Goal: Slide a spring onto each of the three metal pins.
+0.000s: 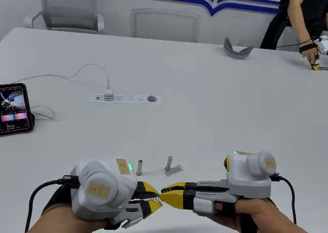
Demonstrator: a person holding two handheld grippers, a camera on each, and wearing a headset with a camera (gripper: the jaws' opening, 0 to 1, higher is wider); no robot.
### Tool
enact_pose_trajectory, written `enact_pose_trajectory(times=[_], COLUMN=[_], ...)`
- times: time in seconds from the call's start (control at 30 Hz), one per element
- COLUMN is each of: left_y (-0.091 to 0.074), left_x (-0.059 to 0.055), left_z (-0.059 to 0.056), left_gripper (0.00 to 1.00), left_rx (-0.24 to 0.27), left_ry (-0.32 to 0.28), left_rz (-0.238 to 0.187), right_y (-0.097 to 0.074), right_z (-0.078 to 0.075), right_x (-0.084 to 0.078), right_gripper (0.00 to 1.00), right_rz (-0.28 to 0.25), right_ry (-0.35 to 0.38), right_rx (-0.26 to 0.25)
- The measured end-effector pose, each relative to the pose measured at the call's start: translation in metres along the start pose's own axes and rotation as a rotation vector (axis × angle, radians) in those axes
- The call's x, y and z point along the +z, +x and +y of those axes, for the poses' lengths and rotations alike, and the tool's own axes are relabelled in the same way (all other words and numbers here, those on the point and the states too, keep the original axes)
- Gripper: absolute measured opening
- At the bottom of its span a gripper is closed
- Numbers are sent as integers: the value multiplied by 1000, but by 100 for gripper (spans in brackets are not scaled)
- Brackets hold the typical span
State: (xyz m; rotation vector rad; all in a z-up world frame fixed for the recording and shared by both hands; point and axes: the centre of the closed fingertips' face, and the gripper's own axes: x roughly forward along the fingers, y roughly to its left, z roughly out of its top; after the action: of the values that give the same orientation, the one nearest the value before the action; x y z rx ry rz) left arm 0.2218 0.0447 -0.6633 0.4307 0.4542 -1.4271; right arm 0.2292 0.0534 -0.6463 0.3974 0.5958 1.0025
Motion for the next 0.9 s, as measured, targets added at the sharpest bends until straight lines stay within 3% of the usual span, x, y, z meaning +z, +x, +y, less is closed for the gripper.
enact_pose_trajectory(times=[0.4, 0.73, 0.9], left_y=[6, 6, 5], left_x=[10, 11, 16], left_z=[3, 6, 9], left_gripper=[10, 10, 10], left_rx=[-18, -23, -19], left_ry=[-7, -10, -14], left_rz=[-20, -21, -32], right_y=[-6, -2, -2], right_z=[-2, -1, 1], right_x=[9, 12, 17], right_gripper=[12, 12, 12], right_rz=[59, 150, 219], right_ry=[-61, -148, -235], right_rx=[-40, -28, -21])
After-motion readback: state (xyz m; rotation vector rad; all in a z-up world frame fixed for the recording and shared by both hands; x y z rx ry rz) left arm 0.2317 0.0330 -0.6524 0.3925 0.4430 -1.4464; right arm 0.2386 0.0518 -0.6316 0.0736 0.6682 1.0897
